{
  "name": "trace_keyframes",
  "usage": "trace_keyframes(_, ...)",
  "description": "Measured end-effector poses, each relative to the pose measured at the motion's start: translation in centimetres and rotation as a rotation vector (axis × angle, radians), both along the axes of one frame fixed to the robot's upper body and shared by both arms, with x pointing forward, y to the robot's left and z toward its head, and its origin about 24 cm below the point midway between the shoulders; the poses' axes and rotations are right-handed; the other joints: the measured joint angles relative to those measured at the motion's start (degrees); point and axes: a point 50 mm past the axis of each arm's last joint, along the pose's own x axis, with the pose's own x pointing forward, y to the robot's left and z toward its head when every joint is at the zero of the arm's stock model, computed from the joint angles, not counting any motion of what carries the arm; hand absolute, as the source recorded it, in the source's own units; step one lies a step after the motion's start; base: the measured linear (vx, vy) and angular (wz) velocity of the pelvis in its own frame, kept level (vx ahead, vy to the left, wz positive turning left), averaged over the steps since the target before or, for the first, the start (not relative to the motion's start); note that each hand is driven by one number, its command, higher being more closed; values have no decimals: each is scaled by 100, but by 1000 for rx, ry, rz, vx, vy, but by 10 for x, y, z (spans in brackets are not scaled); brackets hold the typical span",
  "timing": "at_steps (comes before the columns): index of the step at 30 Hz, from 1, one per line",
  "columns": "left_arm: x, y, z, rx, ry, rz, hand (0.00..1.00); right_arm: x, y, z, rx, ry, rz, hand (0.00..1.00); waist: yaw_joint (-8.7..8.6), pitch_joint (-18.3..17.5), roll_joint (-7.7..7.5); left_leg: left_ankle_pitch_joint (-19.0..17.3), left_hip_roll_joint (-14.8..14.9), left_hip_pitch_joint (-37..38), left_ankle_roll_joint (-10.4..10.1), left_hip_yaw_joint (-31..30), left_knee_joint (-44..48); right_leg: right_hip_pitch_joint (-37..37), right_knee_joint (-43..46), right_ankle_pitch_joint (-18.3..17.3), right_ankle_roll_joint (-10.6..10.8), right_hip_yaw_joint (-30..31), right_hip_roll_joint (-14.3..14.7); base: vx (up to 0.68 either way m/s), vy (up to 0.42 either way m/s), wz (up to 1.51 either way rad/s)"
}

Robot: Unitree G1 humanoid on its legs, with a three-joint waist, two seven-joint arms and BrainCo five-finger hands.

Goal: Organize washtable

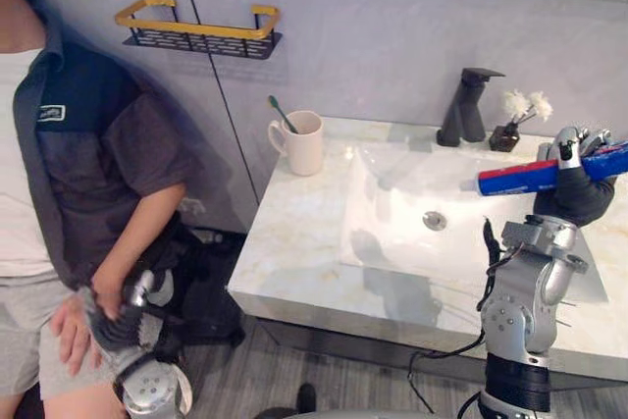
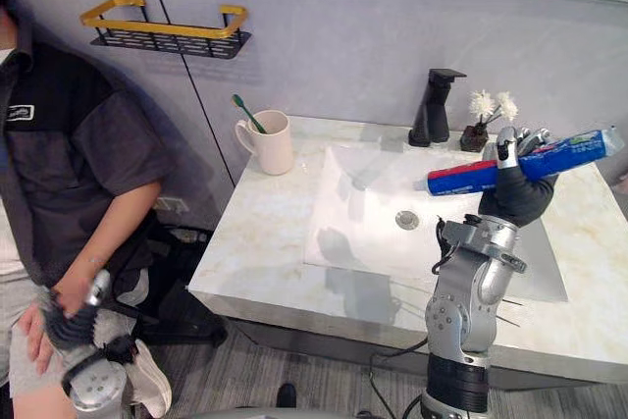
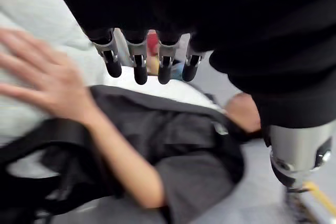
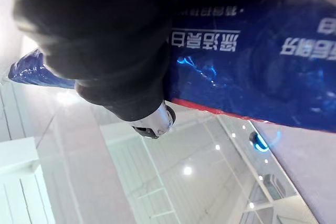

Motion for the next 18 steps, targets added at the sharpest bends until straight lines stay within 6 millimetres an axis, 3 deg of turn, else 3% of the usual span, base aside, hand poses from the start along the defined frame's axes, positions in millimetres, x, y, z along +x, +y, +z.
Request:
trace_keyframes(5,-35,-20,-40,-175,202,-36,0,13,4,8,-43,12,-41,100,45,-33,-81,9,2,-65,-11,-29,1,-61,4,0,0,-21,4,0,-4,1)
trace_keyframes(10,-45,-32,-55,-251,293,-117,0,40,3,25,-127,23,-87,100,192,-22,-156,30,8,-120,-37,-113,2,-59,10,4,-5,-74,20,-1,-16,7)
trace_keyframes(18,-40,-34,-60,-258,335,-229,0,83,0,85,-223,-29,-142,100,573,61,-270,87,35,-238,-65,-253,3,-99,9,7,-22,-168,66,-6,-14,9)
